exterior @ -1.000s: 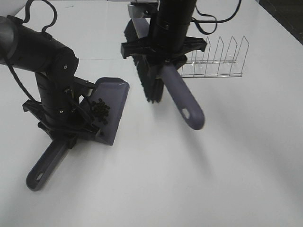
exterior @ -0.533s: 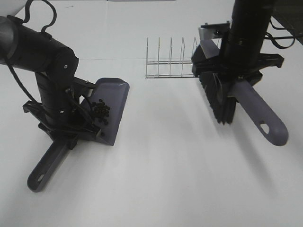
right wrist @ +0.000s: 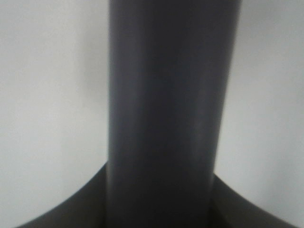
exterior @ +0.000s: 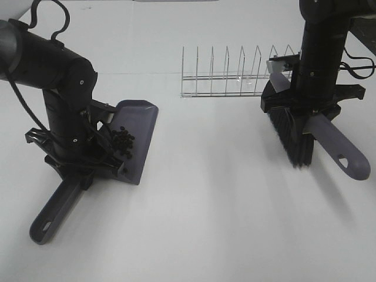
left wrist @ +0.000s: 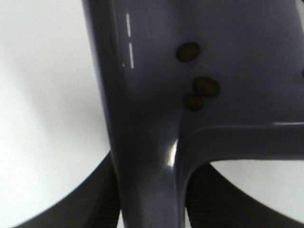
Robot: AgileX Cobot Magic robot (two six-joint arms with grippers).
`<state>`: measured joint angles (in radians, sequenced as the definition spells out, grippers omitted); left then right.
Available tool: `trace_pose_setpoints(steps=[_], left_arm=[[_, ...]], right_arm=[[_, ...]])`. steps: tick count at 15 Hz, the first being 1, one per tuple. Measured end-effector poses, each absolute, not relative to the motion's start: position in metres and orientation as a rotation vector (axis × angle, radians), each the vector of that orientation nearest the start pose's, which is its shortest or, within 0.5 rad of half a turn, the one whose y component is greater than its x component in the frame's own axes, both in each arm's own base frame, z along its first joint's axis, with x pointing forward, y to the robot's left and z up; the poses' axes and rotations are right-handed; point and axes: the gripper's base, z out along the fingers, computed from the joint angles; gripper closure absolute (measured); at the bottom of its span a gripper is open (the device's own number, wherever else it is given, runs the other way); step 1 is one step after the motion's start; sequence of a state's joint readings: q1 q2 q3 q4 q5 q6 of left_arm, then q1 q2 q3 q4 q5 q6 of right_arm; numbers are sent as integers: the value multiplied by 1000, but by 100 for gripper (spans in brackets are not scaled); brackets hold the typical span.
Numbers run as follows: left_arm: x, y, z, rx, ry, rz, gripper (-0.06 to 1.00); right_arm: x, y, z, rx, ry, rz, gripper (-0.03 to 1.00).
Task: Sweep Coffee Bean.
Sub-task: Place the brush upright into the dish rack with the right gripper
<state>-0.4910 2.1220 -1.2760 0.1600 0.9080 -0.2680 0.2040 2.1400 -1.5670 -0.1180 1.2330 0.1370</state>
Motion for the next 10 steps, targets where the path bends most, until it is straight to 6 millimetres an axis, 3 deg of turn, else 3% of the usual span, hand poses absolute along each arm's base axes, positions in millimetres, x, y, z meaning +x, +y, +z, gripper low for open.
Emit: trace_pose_setpoints(steps=[10], left_arm=[[329, -165, 97, 493, 3161, 217, 62]], right_arm=[[451, 75, 143, -190, 3153, -173, 71]])
